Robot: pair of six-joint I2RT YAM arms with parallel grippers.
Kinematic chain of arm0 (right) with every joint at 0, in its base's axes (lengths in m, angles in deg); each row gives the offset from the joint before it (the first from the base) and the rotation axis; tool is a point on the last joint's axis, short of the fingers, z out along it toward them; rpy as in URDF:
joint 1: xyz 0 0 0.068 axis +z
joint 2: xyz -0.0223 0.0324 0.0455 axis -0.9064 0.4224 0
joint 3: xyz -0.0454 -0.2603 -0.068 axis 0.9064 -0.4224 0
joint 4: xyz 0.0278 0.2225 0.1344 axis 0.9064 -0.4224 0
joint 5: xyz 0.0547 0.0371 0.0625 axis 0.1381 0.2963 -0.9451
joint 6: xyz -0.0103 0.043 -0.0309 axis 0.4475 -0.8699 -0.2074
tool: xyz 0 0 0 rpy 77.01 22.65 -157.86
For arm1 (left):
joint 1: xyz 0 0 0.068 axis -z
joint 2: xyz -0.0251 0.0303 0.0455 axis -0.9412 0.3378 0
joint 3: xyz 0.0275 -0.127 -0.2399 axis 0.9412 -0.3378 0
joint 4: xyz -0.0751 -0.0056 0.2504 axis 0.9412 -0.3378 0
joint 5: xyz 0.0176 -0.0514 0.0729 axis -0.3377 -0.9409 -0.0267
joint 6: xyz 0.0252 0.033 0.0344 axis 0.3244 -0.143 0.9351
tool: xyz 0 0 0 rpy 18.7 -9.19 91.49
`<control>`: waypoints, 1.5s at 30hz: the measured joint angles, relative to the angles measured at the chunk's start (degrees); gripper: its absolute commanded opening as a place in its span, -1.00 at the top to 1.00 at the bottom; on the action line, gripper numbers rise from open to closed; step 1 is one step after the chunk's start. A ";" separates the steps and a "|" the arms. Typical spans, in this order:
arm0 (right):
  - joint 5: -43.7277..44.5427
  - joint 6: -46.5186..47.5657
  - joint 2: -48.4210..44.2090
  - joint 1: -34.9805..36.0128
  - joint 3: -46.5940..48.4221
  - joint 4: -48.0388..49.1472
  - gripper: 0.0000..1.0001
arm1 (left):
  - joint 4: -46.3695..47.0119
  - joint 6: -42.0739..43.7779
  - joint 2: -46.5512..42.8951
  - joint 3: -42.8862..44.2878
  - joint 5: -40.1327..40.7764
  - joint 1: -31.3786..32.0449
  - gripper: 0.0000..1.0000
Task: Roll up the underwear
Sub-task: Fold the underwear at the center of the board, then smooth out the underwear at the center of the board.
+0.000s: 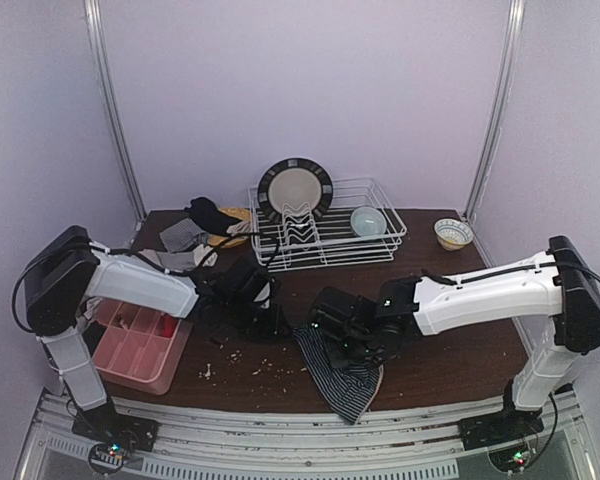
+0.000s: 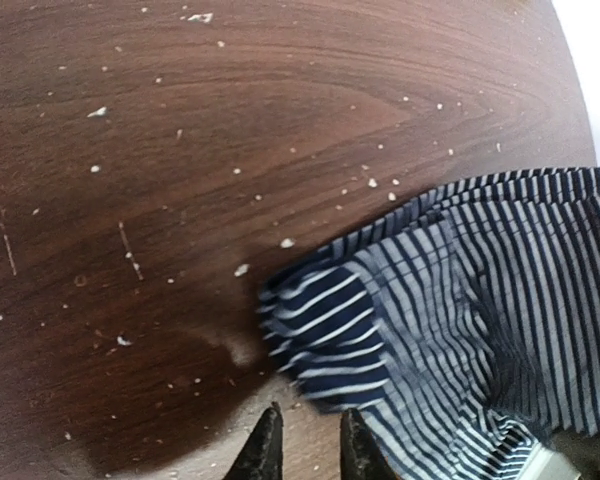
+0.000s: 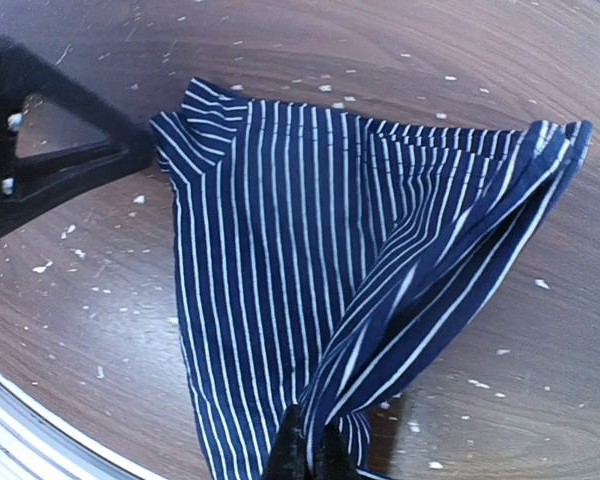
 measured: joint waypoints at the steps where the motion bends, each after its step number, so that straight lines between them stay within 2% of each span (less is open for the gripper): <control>1: -0.02 0.07 0.83 0.33 0.87 -0.11 1.00 | 0.24 -0.11 0.00 0.00 -0.22 0.02 0.64; 12: -3.32 1.20 8.98 3.56 5.05 0.96 0.88 | 2.64 -1.05 2.56 0.00 -1.88 0.04 0.86; 22: -7.26 1.88 10.58 4.17 5.49 3.72 0.47 | 4.81 -1.81 4.83 -0.20 -2.23 0.04 0.95; 25: -8.55 1.77 10.73 4.17 4.52 5.75 0.35 | 5.46 -1.84 4.63 -0.79 -2.14 0.04 0.92; 33: -12.37 1.66 10.64 4.17 1.40 10.40 0.02 | 4.11 -2.01 -0.87 -5.62 -0.31 0.09 0.56; 41: -13.51 2.10 2.93 4.17 0.70 11.19 -0.46 | -1.14 -1.44 -11.17 -7.65 2.99 0.09 0.55; 45: -12.98 3.17 -3.26 4.17 0.70 10.91 -0.50 | -3.13 -0.96 -14.53 -7.61 4.90 0.09 0.57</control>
